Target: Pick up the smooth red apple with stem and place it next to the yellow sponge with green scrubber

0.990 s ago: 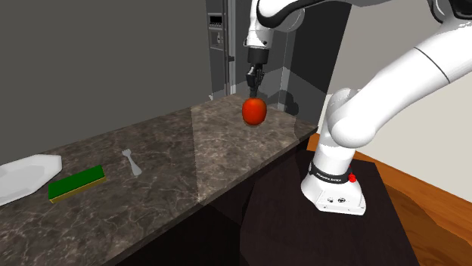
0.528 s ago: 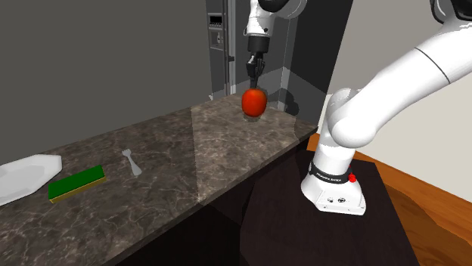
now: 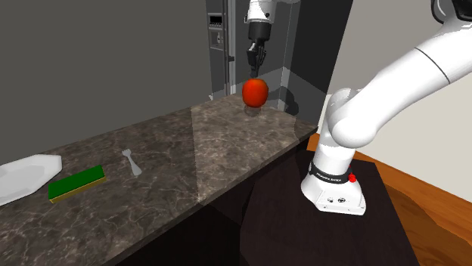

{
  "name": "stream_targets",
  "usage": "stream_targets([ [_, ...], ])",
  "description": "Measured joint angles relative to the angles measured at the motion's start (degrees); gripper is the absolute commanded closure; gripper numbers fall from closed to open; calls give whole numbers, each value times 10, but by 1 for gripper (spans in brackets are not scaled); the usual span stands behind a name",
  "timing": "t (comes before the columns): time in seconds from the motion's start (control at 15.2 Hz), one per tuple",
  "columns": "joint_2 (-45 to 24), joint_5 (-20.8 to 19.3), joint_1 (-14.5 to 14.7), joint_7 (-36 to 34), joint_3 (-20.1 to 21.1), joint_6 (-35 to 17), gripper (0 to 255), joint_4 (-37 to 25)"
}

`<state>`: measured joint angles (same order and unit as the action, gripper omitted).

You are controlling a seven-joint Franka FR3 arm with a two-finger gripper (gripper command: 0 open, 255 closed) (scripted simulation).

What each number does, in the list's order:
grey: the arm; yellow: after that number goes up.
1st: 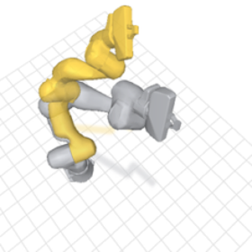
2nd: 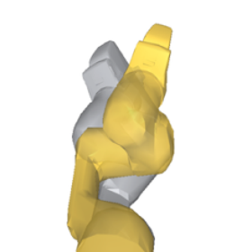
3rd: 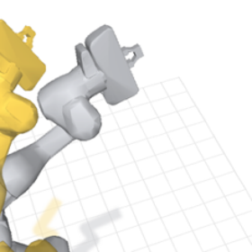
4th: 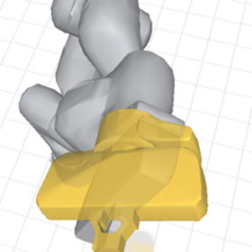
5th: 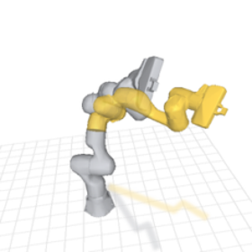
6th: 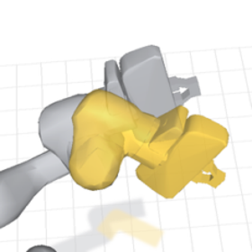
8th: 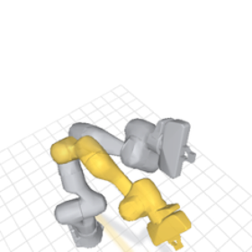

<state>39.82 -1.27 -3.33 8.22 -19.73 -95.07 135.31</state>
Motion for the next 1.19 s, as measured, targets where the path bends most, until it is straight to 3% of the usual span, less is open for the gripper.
stream_targets([
  [0.4,-8,7,6,-9,8,38,255,-47],
  [1.19,-71,91,68,-153,132,-20,255,-68],
])
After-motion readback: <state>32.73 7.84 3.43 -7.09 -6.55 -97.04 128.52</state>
